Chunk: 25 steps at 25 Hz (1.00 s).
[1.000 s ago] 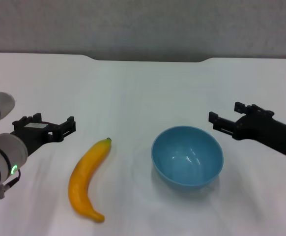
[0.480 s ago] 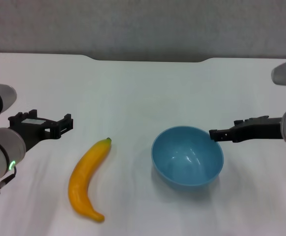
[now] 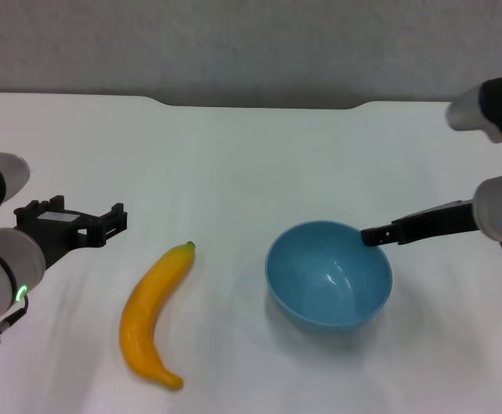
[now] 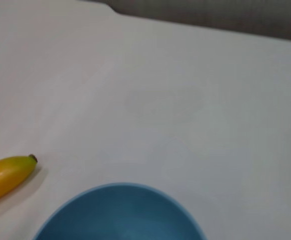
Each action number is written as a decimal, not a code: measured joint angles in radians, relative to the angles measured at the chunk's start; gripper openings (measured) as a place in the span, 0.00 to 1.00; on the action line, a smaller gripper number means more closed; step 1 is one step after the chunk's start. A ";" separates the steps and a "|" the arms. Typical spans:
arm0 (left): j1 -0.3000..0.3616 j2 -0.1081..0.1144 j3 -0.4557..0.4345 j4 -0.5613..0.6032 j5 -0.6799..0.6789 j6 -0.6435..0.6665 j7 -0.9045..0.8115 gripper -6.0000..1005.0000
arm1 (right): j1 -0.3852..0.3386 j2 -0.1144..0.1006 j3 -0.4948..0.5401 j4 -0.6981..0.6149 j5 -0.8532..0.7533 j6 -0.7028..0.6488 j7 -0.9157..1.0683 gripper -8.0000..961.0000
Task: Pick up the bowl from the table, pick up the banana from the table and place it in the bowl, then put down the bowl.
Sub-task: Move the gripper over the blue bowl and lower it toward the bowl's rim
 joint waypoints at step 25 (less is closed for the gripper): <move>-0.042 -0.003 0.010 0.019 -0.004 -0.007 0.000 0.86 | 0.177 0.006 -0.016 -0.361 0.016 -0.108 0.002 0.86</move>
